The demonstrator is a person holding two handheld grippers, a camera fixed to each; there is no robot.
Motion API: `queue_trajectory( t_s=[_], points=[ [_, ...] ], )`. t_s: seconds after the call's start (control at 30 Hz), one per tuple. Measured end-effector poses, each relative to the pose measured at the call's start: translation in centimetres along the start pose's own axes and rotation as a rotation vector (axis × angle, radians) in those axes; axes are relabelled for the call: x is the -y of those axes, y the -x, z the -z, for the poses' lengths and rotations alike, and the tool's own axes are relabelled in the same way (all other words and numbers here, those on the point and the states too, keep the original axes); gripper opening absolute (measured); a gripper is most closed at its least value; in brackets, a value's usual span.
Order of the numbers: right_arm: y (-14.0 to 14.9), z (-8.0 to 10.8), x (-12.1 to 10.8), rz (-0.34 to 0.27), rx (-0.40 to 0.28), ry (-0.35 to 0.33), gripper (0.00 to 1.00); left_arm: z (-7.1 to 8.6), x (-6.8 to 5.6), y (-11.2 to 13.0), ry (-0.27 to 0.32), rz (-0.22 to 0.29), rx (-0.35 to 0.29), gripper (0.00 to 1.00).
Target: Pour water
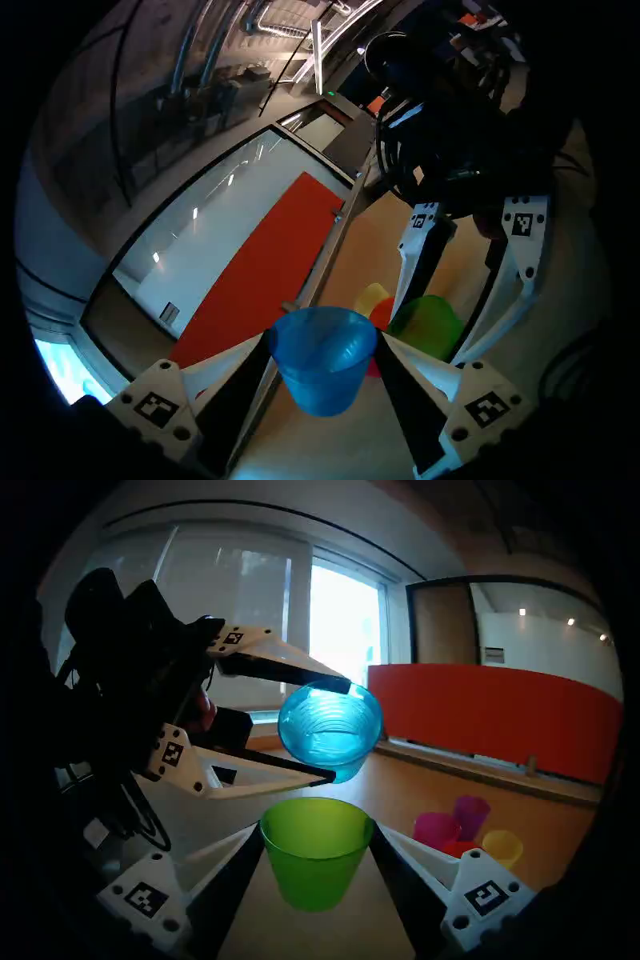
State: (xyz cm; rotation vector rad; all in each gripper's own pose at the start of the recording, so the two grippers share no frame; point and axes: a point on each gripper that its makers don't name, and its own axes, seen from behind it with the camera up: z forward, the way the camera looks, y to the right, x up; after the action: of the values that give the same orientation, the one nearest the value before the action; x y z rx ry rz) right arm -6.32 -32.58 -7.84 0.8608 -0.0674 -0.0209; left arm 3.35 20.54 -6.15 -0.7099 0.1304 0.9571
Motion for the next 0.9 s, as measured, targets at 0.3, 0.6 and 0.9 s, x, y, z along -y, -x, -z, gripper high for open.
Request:
queue_trajectory(
  t_s=[0.3, 0.6, 0.9],
  points=[
    [0.15, -0.04, -0.22, -0.002, -0.002, 0.004, 0.94, -0.14, -0.59, -0.26, 0.006, -0.06, 0.004, 0.88],
    [0.27, 0.03, -0.28, -0.001, -0.004, 0.005, 0.94, -0.1, -0.84, -0.39, 0.006, -0.111, 0.008, 0.88],
    [0.32, 0.07, -0.3, 0.002, -0.004, 0.006, 0.94, -0.17, -0.93, -0.61, 0.003, -0.145, 0.005, 0.89]
  ],
)
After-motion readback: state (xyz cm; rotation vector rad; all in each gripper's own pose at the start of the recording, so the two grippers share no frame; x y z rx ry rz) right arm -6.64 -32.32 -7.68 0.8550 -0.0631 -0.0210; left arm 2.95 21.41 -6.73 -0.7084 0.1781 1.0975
